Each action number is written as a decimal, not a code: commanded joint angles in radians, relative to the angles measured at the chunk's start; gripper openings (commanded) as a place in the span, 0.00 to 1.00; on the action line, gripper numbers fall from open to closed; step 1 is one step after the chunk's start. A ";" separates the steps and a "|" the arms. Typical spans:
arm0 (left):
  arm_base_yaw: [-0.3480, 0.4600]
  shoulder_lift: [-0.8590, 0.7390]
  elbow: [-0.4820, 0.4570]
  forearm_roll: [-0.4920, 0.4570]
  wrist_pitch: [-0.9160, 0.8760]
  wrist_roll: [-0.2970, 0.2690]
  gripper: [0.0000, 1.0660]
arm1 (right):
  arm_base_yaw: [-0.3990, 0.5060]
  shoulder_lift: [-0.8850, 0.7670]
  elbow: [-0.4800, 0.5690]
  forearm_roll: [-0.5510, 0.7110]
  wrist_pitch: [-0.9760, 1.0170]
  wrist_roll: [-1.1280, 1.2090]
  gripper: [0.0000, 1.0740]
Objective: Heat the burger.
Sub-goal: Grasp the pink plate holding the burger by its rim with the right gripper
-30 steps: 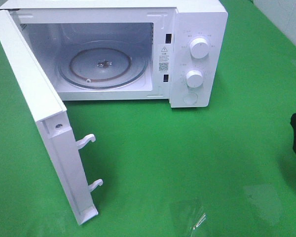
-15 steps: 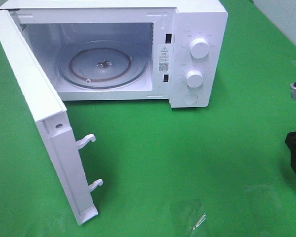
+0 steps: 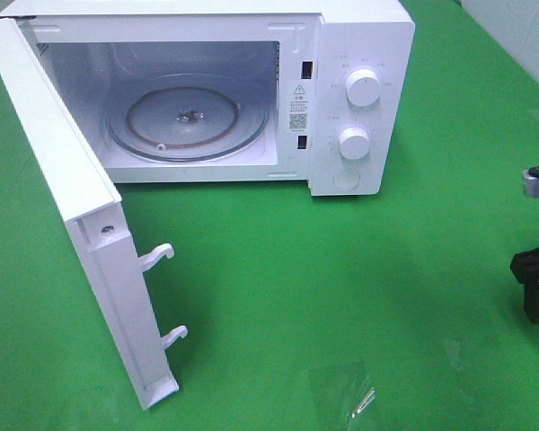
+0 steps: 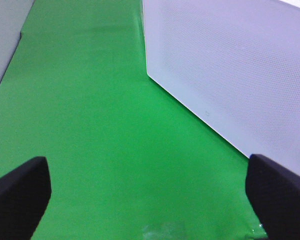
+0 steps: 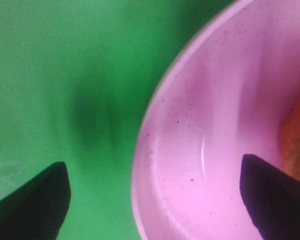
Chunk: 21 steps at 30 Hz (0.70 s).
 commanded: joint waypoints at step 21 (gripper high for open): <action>-0.004 -0.023 0.004 -0.003 -0.015 0.001 0.92 | -0.045 0.027 0.006 -0.003 -0.069 -0.010 0.74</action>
